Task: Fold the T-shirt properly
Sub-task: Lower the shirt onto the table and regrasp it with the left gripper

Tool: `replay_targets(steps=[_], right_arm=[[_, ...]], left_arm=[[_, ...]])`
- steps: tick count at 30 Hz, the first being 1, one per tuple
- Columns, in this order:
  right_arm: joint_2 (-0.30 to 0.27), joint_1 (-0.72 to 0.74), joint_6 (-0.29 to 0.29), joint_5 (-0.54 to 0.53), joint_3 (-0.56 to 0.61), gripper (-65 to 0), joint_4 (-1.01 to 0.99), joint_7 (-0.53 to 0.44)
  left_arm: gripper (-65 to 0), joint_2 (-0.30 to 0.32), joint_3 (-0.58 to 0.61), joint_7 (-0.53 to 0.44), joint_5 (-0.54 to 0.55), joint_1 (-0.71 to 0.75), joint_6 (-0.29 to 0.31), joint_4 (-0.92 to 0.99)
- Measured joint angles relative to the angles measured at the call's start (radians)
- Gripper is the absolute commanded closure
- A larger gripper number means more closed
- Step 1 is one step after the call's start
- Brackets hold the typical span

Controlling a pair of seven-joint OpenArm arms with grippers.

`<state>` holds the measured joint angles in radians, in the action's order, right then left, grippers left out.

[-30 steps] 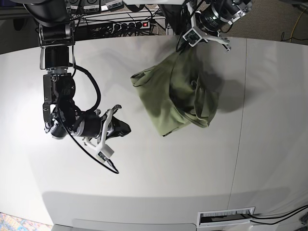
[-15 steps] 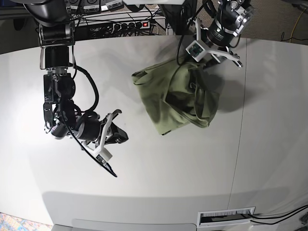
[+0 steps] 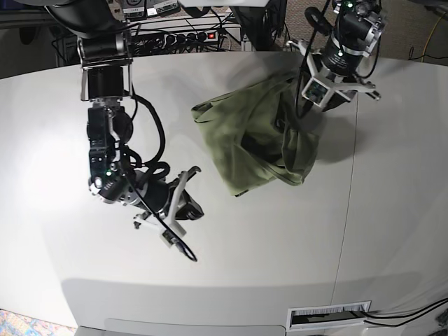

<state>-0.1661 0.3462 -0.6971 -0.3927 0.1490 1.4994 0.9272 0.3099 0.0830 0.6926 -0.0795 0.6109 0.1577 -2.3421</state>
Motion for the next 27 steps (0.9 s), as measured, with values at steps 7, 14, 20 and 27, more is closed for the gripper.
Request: replay_targets(steps=[7, 14, 20, 27], right_arm=[[0.064, -0.002, -0.003, 0.139, 0.001, 0.0, -0.105, -0.129], [0.100, 0.009, 0.000, 0.237, -0.004, 0.0, -0.179, -0.268], [0.187, 0.040, -0.003, 0.319, -0.001, 0.0, -0.275, -0.332], [0.203, 0.040, -0.002, 0.447, 0.010, 0.0, -0.289, -0.426]], left_arm=[[0.0, -0.055, 0.000, -0.042, 0.412, -0.001, 0.059, 0.004], [0.0, -0.166, 0.052, -0.046, 0.531, 0.000, 0.161, 0.005], [0.0, -0.219, 0.202, -0.135, 0.385, -0.023, 0.176, 0.038], [0.0, -0.229, 0.227, -0.211, 0.265, -0.087, 0.171, 0.277]])
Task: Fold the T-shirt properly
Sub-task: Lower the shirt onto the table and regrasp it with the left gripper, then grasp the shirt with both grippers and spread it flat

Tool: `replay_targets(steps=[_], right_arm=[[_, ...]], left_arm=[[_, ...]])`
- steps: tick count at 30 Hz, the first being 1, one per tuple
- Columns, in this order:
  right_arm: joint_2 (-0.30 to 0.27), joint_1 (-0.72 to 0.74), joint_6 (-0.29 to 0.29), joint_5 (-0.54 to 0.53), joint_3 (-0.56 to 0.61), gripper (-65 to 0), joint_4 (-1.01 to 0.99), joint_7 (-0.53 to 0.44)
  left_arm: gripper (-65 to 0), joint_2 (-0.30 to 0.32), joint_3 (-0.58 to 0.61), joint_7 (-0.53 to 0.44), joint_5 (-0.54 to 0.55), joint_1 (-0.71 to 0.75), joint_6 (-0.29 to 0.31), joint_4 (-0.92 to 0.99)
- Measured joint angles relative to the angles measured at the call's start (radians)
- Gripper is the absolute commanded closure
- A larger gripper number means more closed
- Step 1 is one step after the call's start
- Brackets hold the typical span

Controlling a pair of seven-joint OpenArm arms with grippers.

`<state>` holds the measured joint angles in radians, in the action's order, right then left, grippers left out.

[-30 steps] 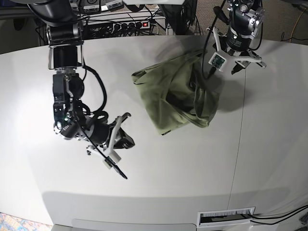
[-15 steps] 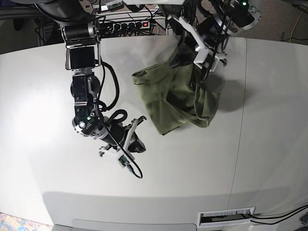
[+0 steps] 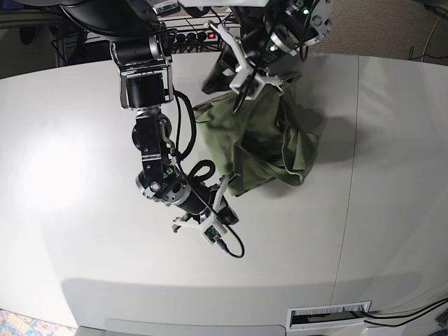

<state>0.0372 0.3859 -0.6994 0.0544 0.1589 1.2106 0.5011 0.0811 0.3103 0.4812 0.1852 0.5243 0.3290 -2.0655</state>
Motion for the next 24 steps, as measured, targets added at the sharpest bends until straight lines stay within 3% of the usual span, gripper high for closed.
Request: replay_targets(steps=[6, 9, 13, 18, 24], right_arm=[[-0.019, -0.007, -0.001, 0.010, 0.113, 0.0, 0.000, 0.069], [-0.054, -0.009, -0.004, 0.027, 0.172, 0.0, 0.000, 0.072], [-0.122, -0.006, -0.003, 0.013, 0.249, 0.0, 0.000, 0.121], [-0.192, 0.000, -0.001, -0.151, 0.288, 0.0, 0.003, 0.190], [-0.237, 0.005, 0.003, -0.389, 0.287, 0.0, 0.008, 0.349]], left_arm=[[0.0, 0.003, -0.001, -0.027, -0.102, -0.069, 0.005, 0.167], [0.0, 0.011, -0.002, -0.027, -0.183, -0.097, -0.033, 0.179], [0.0, 0.083, -0.002, -0.026, -0.222, -0.092, -0.077, 0.182], [0.0, 0.191, -0.054, -0.031, -0.218, -0.090, -0.077, 0.183], [0.0, 0.307, -0.169, -0.050, -0.179, -0.090, -0.079, 0.184]])
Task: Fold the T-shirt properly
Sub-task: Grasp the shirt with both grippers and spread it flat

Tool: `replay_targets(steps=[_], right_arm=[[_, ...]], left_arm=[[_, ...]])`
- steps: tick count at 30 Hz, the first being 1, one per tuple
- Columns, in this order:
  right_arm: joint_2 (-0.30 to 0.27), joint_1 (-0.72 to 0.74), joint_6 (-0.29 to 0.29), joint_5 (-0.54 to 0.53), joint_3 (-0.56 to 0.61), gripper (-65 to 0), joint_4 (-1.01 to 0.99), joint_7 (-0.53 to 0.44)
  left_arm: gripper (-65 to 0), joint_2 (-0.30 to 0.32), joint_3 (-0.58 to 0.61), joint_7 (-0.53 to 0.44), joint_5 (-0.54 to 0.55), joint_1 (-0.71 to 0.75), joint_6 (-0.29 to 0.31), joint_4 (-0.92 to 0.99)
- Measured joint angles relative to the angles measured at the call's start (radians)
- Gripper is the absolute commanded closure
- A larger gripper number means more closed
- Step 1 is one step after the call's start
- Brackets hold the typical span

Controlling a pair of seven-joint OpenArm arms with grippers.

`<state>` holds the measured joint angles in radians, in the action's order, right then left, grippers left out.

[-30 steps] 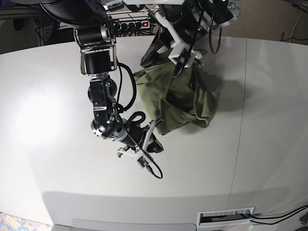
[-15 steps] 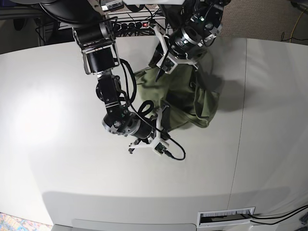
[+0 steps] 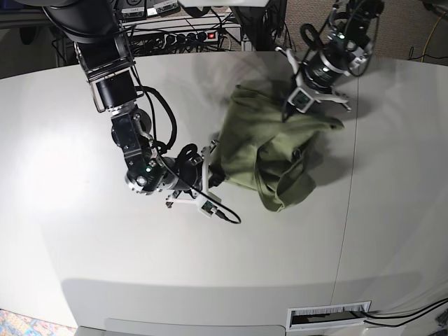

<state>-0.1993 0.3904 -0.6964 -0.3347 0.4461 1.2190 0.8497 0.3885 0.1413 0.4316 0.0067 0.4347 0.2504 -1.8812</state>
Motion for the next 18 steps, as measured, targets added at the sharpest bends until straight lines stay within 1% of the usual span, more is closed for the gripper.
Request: replay_targets(steps=[2, 7, 10, 14, 18], right_arm=[[-0.009, 0.000, 0.000, -0.062, 0.000, 0.0, 0.000, 0.031], [-0.012, -0.005, 0.000, -0.191, 0.000, 0.0, -0.001, 0.086], [-0.011, -0.014, 0.000, -0.260, 0.000, 0.0, -0.001, 0.122], [-0.011, -0.021, 0.000, -0.368, 0.000, 0.0, -0.001, 0.213], [-0.011, -0.031, 0.000, -0.484, 0.000, 0.0, 0.000, 0.308]], left_arm=[[0.0, 0.035, -0.032, -0.010, 0.022, 0.000, 0.000, 0.003], [0.0, 0.072, -0.054, -0.023, 0.025, -0.050, 0.002, 0.006], [0.0, 0.077, -0.057, -0.048, 0.029, -0.098, 0.002, 0.047], [0.0, 0.074, -0.056, -0.100, 0.031, -0.169, 0.005, 0.162], [0.0, 0.074, -0.058, -0.178, 0.032, -0.259, 0.013, 0.292]])
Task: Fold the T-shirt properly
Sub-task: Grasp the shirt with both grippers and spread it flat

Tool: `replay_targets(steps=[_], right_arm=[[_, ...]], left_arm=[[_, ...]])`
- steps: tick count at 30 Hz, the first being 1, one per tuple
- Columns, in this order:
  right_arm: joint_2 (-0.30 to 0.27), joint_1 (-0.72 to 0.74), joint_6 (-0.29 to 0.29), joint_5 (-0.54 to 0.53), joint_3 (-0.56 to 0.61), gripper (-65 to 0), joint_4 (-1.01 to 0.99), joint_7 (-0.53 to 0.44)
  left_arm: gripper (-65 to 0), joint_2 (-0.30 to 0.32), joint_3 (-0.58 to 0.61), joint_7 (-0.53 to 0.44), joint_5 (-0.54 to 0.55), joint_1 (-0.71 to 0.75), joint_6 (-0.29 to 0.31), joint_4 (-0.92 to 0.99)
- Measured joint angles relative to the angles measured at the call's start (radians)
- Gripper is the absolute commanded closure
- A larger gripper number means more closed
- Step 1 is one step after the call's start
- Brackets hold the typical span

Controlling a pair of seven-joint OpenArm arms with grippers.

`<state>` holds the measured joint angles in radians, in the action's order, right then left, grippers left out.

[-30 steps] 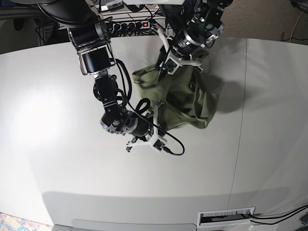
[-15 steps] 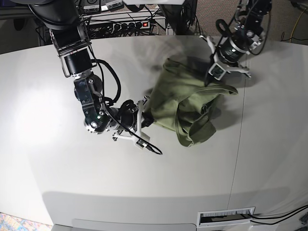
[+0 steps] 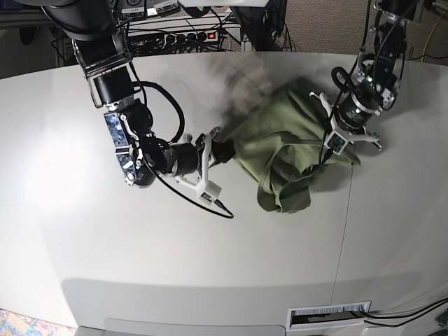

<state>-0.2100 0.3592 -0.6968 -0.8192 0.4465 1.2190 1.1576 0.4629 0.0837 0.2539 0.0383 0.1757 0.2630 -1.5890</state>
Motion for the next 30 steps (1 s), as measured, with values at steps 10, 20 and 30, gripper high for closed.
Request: replay_targets(steps=[10, 20, 30], right_arm=[[-0.023, -0.019, 0.001, -0.121, 0.002, 0.0, 0.057, 0.134], [-0.039, -0.010, -0.003, 0.115, -0.012, 0.0, 0.333, -0.090], [0.133, 0.028, -0.001, 0.308, -0.011, 0.0, 0.284, -0.175]], left_arm=[[0.0, 0.050, 0.006, -0.008, -0.058, -0.152, 0.103, 0.132], [0.0, 0.172, 0.005, 0.274, -0.019, -0.119, 0.024, -0.134], [0.0, 0.145, 0.001, 0.373, 0.184, 0.070, 0.012, -0.480]])
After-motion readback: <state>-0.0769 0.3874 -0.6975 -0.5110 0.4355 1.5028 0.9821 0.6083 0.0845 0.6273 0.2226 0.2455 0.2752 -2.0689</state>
